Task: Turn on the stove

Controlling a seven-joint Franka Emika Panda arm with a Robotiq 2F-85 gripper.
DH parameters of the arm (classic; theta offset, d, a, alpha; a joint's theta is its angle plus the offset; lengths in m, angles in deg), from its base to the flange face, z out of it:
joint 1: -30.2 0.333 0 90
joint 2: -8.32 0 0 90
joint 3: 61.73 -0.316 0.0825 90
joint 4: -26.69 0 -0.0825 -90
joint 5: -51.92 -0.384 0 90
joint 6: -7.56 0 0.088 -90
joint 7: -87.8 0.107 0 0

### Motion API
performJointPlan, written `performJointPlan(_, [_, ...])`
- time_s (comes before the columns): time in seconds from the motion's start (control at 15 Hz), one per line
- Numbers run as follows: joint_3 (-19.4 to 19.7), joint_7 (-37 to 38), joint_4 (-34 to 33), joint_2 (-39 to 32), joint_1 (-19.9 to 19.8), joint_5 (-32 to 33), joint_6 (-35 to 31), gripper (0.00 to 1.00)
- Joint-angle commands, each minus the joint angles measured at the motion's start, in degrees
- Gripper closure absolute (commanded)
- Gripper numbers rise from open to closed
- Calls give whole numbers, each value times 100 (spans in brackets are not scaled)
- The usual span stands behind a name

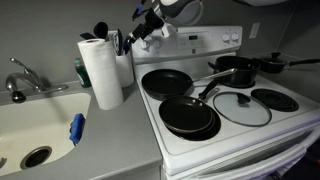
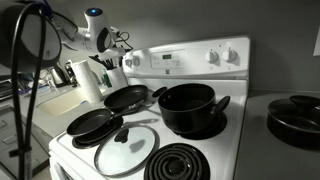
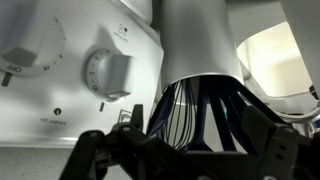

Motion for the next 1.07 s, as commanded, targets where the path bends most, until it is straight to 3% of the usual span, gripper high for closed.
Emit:
performJointPlan(0.0, [1,36,28,10,-10,-20,-16,0])
performJointPlan(1.0, [-15,76,-569,-372,-16,-19,146,0])
